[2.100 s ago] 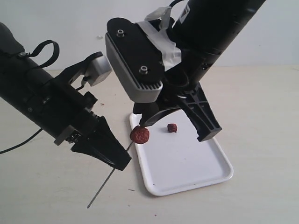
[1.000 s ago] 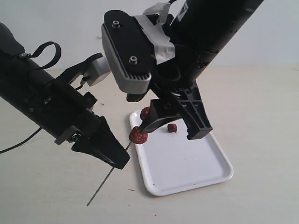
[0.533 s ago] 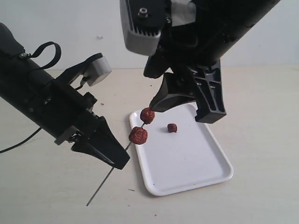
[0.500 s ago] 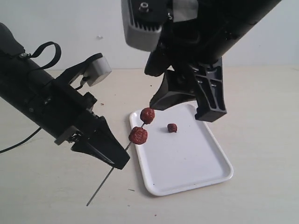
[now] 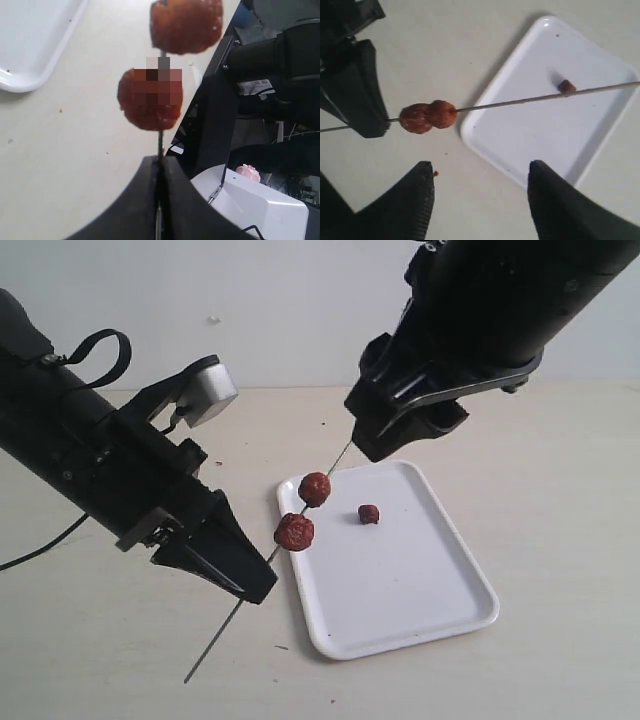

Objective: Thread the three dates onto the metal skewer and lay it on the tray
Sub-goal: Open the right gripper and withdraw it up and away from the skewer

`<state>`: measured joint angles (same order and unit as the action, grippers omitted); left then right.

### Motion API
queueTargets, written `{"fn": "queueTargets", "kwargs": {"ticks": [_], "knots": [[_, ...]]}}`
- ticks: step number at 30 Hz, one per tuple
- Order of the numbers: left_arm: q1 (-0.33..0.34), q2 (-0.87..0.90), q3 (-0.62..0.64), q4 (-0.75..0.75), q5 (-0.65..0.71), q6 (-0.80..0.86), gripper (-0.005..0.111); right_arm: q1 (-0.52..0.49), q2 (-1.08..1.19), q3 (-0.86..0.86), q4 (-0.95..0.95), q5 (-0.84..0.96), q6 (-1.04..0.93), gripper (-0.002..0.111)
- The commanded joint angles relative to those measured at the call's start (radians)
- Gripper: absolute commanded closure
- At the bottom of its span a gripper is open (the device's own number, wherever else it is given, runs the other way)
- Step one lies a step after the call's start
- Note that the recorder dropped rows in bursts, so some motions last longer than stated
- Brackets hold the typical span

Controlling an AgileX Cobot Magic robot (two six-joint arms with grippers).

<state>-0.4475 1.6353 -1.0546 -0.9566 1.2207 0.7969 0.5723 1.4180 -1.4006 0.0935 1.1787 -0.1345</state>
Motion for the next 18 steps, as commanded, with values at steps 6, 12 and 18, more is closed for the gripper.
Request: {"fn": "queueTargets", "kwargs": {"ticks": [6,12,18], "knots": [[-0.002,0.001,-0.004,0.003,0.000,-0.005,0.107,0.003,0.034,-0.002,0.060,-0.016,0.162,0.055],[-0.002,0.001,-0.004,0.003,0.000,-0.005,0.107,0.003,0.070,-0.002,0.109,-0.020,0.134,0.055],[0.009,0.001,-0.004,0.033,0.000,0.011,0.107,0.003,0.040,-0.002,0.074,-0.066,0.145,0.055]]}}
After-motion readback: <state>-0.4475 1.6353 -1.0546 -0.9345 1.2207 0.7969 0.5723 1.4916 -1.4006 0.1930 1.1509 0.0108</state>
